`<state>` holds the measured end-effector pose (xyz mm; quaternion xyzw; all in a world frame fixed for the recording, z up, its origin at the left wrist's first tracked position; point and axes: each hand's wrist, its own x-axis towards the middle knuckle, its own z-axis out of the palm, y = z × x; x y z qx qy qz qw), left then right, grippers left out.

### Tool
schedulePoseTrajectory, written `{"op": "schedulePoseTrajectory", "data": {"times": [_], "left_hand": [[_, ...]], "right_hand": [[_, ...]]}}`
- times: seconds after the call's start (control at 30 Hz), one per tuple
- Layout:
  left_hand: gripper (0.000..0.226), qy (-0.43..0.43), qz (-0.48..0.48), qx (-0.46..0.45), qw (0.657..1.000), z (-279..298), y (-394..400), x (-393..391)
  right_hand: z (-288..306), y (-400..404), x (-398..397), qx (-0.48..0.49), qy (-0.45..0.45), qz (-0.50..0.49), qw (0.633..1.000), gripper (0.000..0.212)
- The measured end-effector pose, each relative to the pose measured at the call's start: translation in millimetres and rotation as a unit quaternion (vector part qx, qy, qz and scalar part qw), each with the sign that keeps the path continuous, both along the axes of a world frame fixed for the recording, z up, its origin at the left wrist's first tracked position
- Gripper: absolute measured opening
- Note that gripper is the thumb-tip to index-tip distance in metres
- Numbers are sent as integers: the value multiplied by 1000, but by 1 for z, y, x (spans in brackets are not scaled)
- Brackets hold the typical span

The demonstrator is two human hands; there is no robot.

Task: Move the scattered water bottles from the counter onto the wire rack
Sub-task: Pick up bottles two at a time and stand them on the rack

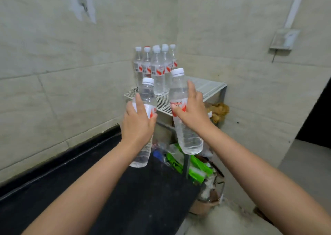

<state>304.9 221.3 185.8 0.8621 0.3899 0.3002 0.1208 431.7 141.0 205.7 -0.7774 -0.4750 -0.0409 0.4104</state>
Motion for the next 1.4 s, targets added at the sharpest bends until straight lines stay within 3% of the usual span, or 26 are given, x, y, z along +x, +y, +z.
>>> {"op": "schedulePoseTrajectory", "data": {"times": [0.37, 0.57, 0.87, 1.1, 1.27, 1.4], "left_hand": [[71, -75, -6, 89, 993, 59, 108, 178], [73, -28, 25, 69, 997, 71, 138, 242], [75, -47, 114, -2, 992, 34, 167, 344], [74, -114, 204, 45, 971, 37, 186, 415], [61, -182, 237, 78, 951, 21, 192, 442], [78, -183, 255, 53, 948, 17, 196, 442]], "right_hand": [[64, 109, 174, 50, -38, -27, 998, 84], [64, 159, 248, 68, -37, -20, 997, 83], [35, 233, 368, 80, 7, 105, 991, 82], [29, 280, 427, 75, 50, 225, 970, 82], [13, 292, 444, 67, 78, 273, 957, 78], [10, 289, 454, 61, 50, 287, 955, 77]]}}
